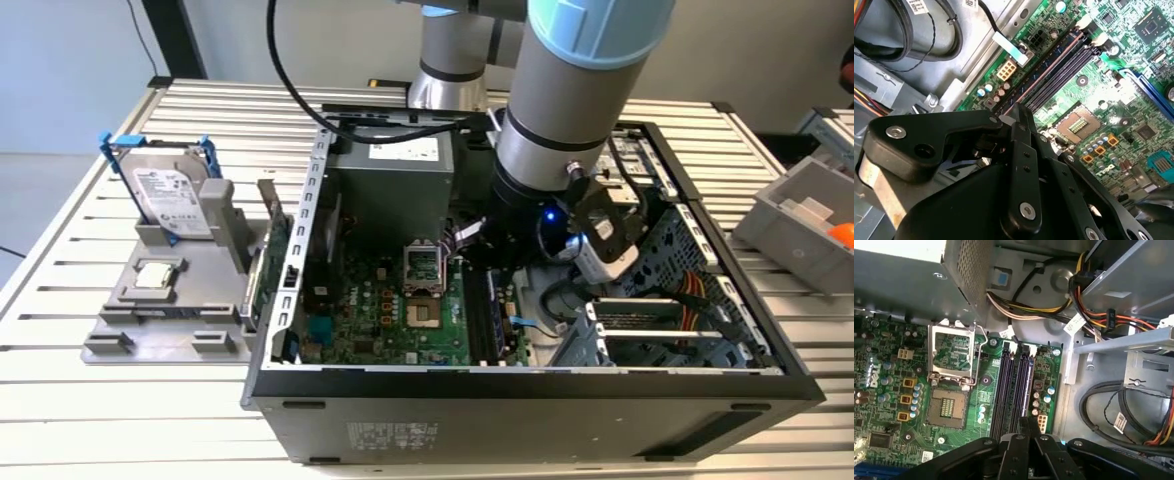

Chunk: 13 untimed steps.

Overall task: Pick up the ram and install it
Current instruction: 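Press down the ram until it locks into place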

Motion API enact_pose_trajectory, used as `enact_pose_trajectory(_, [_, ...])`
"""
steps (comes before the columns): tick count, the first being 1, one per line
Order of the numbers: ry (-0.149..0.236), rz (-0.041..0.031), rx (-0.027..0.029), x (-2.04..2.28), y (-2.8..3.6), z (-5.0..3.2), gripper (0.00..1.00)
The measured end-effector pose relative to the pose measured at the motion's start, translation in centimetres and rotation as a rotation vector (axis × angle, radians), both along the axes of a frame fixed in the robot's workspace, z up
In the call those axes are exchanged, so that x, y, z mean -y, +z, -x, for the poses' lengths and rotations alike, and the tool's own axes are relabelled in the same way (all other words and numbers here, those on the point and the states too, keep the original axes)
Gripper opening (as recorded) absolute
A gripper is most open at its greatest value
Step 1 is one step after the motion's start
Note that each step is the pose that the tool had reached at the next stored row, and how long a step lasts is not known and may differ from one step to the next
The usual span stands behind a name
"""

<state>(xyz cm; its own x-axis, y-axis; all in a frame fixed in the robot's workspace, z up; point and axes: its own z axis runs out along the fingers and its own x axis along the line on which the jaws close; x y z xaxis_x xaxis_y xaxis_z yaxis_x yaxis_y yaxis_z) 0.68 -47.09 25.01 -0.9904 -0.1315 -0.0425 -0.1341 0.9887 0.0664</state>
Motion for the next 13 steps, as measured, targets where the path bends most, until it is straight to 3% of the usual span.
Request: enact_pose_trajectory(13, [0.189, 0.0003, 0.0082, 0.0, -0.1, -0.06, 0.0])
